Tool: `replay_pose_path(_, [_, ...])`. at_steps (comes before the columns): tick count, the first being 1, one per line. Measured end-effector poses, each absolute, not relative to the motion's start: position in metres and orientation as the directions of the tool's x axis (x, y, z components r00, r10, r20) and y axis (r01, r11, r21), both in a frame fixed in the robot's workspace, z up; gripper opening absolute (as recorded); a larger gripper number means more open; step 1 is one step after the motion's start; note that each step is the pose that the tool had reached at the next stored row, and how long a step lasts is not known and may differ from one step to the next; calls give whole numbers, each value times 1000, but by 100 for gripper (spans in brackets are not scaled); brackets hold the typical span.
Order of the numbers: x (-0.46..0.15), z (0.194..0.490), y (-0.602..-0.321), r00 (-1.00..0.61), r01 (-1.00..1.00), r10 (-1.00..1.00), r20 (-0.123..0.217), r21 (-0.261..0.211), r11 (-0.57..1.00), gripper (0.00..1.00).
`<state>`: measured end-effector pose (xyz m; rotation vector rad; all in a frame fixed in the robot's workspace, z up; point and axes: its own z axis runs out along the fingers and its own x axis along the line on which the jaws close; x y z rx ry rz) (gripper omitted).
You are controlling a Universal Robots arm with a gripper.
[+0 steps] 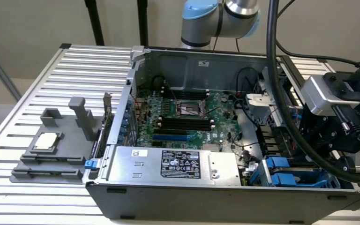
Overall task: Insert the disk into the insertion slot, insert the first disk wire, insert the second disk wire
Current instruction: 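Insert the second disk wire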
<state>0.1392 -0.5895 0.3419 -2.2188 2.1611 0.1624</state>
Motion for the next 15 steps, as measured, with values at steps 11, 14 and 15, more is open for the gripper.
replay_pose_path(11, [139,339,-591,24,-999,-994,-103,44,-29,24])
replay_pose_path(14, [119,365,-592,27,-999,-994,-104,44,-31,29])
replay_pose_path(15, [112,367,-592,28,-999,-994,-104,36,-32,11])
